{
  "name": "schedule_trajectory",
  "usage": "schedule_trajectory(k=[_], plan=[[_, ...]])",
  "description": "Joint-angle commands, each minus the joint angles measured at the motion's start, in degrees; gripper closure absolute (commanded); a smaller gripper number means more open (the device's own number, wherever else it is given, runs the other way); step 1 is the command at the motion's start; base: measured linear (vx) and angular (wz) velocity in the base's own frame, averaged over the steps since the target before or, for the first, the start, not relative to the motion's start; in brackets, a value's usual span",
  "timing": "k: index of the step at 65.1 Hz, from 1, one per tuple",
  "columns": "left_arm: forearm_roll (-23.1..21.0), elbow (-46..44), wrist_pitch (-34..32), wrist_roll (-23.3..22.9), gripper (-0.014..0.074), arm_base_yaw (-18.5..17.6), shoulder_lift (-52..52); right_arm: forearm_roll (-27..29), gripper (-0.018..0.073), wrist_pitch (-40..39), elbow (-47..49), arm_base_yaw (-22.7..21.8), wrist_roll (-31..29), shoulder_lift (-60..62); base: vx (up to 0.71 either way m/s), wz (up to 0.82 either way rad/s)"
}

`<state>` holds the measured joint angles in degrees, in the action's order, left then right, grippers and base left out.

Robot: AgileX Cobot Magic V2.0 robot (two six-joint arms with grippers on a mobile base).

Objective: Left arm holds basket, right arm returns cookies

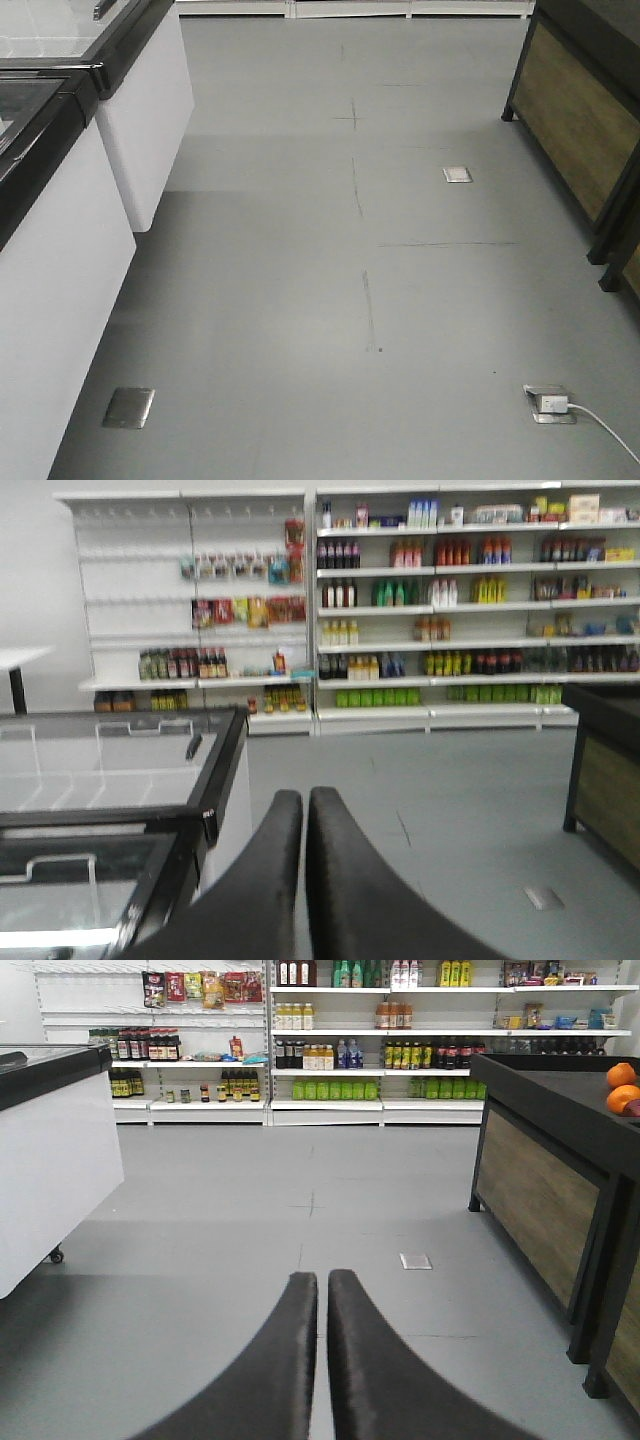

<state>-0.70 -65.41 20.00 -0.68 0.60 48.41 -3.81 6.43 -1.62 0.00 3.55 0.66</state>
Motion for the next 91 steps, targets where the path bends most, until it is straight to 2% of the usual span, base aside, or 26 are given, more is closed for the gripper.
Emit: schedule_trajectory(k=[1,15,32,38,43,55,67,81,91], plan=[[-2.1,-1.6,-2.6,-0.3,0.0570,0.1,2.7,-0.4,0.0565,-3.9,-1.0,0.0,-0.2,0.7,0.00,0.00],[-2.8,-1.6,-2.6,-0.3,0.0451,0.1,6.3,-0.4,0.0565,-3.9,-1.0,0.0,-0.2,0.7,0.00,0.00],[-2.7,-1.6,-3.4,-0.3,0.0174,0.1,7.0,-0.4,0.0565,-3.9,-1.0,0.0,-0.2,0.7,0.00,0.00],[-2.3,-1.6,-3.5,-0.3,0.0101,0.1,7.0,-0.4,0.0565,-3.9,-1.0,0.0,-0.2,0.7,0.00,0.00],[-2.3,-1.6,-3.3,-0.3,0.0070,0.1,7.0,-0.4,0.0565,-3.9,-1.0,0.0,-0.2,0.7,0.00,0.00],[-2.3,-1.6,-3.1,-1.8,0.0074,0.6,6.9,-0.4,0.0565,-3.9,-1.0,0.0,-0.2,0.7,0.00,0.00],[-2.4,-1.6,-2.7,-4.5,0.0074,5.4,6.7,-0.4,0.0565,-3.9,-1.0,0.0,-0.2,0.7,0.00,0.00],[-2.5,-1.6,-1.5,-7.6,0.0074,13.7,5.9,-0.4,0.0565,-3.9,-1.0,0.0,-0.2,0.7,0.00,0.00],[-2.7,-1.6,-1.1,-13.6,0.0074,20.8,4.6,-0.4,0.0565,-3.9,-1.0,0.0,-0.2,0.7,0.00,0.00]])
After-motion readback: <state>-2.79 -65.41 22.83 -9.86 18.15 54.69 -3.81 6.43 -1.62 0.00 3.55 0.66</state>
